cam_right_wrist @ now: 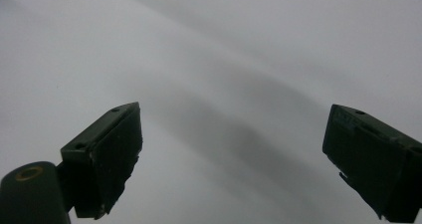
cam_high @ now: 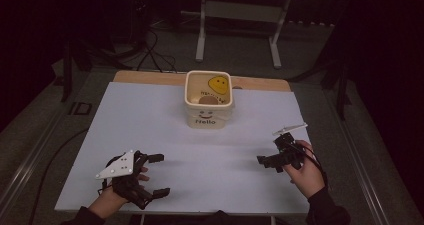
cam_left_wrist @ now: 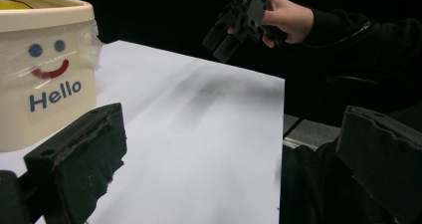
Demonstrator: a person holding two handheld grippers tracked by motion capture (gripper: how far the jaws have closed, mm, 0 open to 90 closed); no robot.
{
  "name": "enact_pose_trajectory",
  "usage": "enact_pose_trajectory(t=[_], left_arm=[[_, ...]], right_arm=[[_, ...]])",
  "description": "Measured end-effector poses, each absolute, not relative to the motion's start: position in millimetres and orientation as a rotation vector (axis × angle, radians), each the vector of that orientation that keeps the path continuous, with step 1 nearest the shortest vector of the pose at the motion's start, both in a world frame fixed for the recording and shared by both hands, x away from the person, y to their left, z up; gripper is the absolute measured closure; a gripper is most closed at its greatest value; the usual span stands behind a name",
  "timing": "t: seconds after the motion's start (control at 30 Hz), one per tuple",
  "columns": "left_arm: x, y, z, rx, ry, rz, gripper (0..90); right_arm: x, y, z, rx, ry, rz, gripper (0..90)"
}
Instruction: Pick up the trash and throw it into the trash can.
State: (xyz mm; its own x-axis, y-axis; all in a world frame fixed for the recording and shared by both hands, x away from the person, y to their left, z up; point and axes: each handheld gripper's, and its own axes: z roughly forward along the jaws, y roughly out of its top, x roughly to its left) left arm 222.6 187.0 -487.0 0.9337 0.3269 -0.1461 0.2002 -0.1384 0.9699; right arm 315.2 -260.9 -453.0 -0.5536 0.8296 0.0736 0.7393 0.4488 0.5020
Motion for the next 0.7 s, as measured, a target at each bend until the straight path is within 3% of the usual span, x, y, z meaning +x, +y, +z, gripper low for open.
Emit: enact_pose_trajectory(t=[0.7], left_arm=[[222,185,-488,1.740,0.386,0.110,0.5]], right_arm=[[312,-265,-474,1.309,2.498,0.791,8.8]])
